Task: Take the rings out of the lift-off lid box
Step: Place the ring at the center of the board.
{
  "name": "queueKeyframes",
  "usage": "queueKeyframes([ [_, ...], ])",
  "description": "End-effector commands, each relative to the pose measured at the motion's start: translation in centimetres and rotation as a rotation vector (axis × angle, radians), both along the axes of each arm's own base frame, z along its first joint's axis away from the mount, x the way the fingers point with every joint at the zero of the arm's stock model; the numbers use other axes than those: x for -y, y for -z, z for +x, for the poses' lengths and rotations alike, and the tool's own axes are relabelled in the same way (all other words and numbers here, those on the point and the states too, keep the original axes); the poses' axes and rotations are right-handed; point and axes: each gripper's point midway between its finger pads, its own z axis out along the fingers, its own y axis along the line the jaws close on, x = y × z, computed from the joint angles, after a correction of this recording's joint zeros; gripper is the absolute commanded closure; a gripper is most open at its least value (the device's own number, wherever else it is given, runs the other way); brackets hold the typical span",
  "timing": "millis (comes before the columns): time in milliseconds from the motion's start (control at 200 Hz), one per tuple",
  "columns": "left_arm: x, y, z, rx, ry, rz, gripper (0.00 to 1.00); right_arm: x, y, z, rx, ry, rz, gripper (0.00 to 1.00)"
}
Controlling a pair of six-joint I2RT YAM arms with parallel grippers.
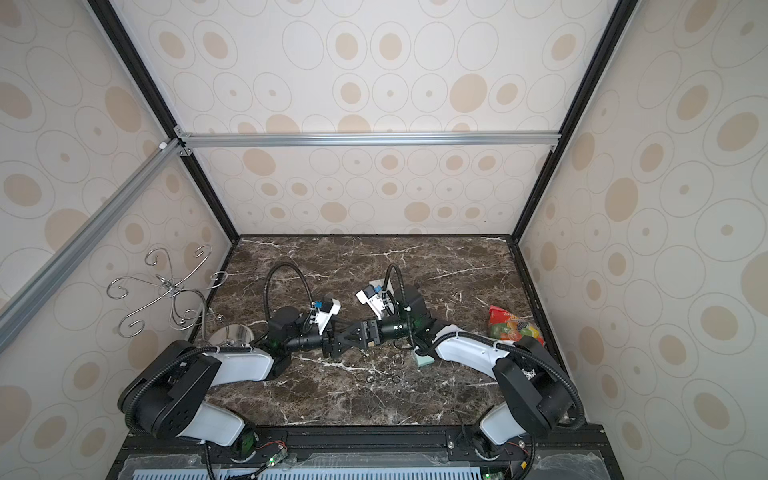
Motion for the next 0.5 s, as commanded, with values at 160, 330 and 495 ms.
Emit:
queueKeyframes([
  [160,0.5,-2.1,0.4,0.071,0.016,-0.031,0.59,-0.1,-0.3,0.3,0.001,-0.007,0.026,0.01],
  [330,0.4,-2.0,0.4,0.077,0.014,-0.010,0.68,0.3,-0.3,0.6,-0.004,0.003,0.031,0.02],
  [495,0.3,-1.8,0.5,0.081,0.011,0.013,0.71,0.8,-0.2,0.8,-0.009,0.014,0.031,0.02],
])
